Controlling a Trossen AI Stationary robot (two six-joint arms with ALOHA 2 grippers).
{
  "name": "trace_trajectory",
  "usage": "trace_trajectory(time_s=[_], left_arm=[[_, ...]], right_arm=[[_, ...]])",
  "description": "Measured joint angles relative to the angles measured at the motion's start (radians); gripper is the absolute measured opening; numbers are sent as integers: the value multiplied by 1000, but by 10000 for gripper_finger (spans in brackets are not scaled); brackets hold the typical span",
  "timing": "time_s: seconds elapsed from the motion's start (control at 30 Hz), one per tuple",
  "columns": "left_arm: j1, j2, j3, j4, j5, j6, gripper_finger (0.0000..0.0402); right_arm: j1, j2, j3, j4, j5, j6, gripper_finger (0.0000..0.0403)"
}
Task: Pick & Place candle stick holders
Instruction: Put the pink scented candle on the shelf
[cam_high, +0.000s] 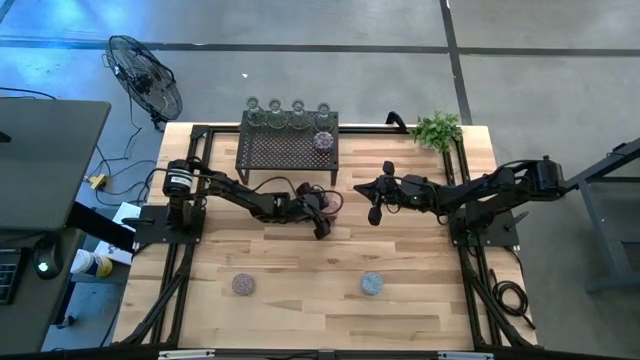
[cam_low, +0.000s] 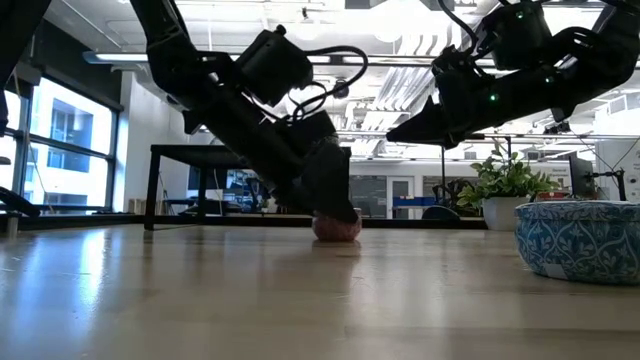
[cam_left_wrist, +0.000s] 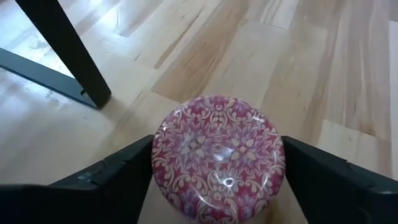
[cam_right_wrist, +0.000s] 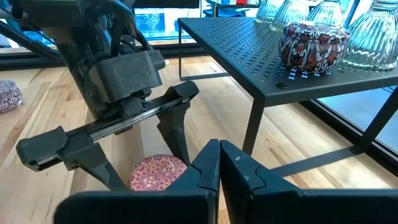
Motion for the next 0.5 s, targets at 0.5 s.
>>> trace_trajectory(time_s=[0.5], left_arm=[[-3,-87,0,-120,-6,-28,293]], right_arm=[[0,0,0,-3,0,-1,2]])
